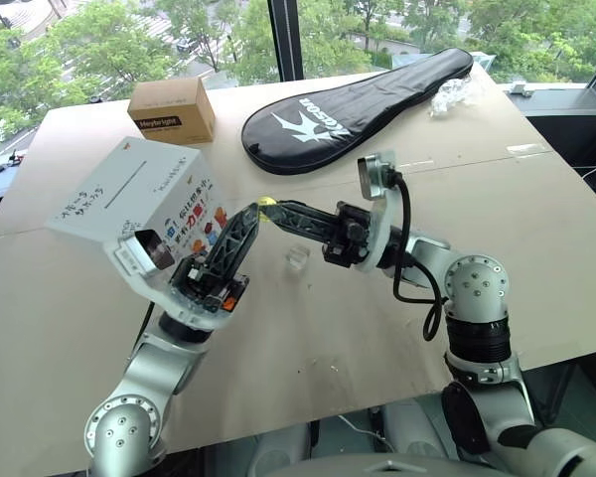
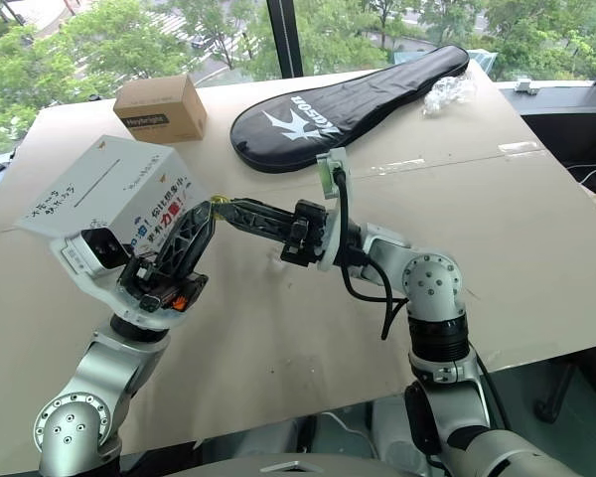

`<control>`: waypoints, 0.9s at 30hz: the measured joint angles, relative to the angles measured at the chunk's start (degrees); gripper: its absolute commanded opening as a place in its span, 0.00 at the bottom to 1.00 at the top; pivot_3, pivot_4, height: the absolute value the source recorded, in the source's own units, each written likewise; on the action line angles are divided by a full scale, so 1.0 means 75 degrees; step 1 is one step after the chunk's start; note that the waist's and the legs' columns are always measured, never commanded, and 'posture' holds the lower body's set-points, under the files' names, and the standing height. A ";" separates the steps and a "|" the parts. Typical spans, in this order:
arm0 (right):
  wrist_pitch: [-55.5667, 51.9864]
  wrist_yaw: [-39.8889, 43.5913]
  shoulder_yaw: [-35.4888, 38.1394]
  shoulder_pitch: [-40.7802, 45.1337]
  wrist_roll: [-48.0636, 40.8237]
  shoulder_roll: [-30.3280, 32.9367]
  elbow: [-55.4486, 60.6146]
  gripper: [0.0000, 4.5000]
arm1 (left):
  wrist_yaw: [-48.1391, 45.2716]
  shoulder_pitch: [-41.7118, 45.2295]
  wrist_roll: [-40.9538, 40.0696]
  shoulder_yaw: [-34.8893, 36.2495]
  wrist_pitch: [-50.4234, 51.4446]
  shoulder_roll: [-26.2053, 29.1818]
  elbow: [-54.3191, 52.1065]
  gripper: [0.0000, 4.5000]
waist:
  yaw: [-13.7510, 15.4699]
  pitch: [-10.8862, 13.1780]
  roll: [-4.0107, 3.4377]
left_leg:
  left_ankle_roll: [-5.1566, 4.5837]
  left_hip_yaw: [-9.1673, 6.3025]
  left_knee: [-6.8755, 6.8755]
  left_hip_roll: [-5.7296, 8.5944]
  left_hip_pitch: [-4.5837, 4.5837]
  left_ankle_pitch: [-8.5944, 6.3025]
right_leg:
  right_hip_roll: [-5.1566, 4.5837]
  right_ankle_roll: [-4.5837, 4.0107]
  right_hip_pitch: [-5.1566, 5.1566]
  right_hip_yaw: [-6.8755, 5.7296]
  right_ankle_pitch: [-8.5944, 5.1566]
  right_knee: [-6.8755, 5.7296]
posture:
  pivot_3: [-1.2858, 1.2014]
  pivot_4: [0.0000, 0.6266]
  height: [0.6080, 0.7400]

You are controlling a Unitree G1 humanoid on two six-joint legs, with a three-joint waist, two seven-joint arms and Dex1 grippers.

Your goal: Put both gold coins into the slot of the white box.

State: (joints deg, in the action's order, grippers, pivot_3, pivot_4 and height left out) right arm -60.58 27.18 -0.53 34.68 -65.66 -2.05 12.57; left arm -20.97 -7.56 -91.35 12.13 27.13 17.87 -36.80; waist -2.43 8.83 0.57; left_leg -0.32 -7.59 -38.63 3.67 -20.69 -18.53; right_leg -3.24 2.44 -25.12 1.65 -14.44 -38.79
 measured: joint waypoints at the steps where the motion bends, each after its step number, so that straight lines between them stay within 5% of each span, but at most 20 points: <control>1: 0.0003 0.0002 -0.0001 0.0000 -0.0012 -0.0002 0.0000 0.22 | 0.0039 0.0021 0.0002 -0.0003 0.0000 0.0000 0.0044 0.00 | 0.0000 0.0000 0.0000 | 0.0000 0.0001 0.0000 0.0000 0.0001 0.0000 | 0.0000 0.0000 0.0000 0.0000 0.0000 0.0000 | 0.52 0.24 1.00; 4: -0.0003 0.0056 -0.0005 -0.0001 -0.0111 -0.0018 0.0000 0.58 | 0.0170 0.0086 0.0007 -0.0094 0.0020 -0.0005 0.0103 0.00 | -0.0001 0.0000 0.0000 | 0.0000 0.0000 0.0000 0.0000 0.0000 0.0000 | 0.0000 0.0000 0.0000 0.0000 0.0000 0.0000 | 0.52 0.24 1.00; 9: 0.0034 0.0088 -0.0036 -0.0013 -0.0229 -0.0042 0.0002 0.99 | 0.0322 0.0116 0.0020 -0.0113 0.0012 -0.0015 0.0240 0.00 | 0.0002 0.0000 0.0000 | 0.0000 -0.0001 0.0000 0.0000 -0.0001 0.0000 | 0.0000 0.0000 0.0000 0.0002 0.0000 0.0000 | 0.52 0.24 1.00; 20: 0.0351 -0.0123 -0.0164 -0.0013 -0.0035 -0.0049 0.0002 0.99 | 0.0608 0.0741 0.0350 0.0155 -0.0176 0.0062 0.0271 0.00 | 0.0005 0.0000 0.0000 | 0.0000 -0.0001 0.0000 0.0000 -0.0001 0.0000 | 0.0000 0.0000 -0.0001 -0.0002 0.0000 0.0001 | 0.52 0.24 1.00; 27: 0.1178 0.0415 -0.0235 0.0189 0.1217 0.1080 -0.0015 0.99 | 0.1911 0.1957 0.1579 0.1463 -0.0670 0.1333 0.0162 0.00 | 0.0000 0.0002 0.0001 | 0.0000 0.0002 0.0003 0.0003 -0.0004 0.0000 | -0.0001 0.0001 -0.0004 -0.0008 0.0000 0.0005 | 0.52 0.24 1.00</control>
State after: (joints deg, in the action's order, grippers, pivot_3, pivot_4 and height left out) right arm -51.74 30.30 -2.29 36.10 -56.53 6.05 12.45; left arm -6.63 7.11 -79.51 23.11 22.10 27.86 -35.58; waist -2.43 8.85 0.58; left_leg -0.32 -7.57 -38.60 3.70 -20.72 -18.53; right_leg -3.24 2.45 -25.15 1.59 -14.44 -38.75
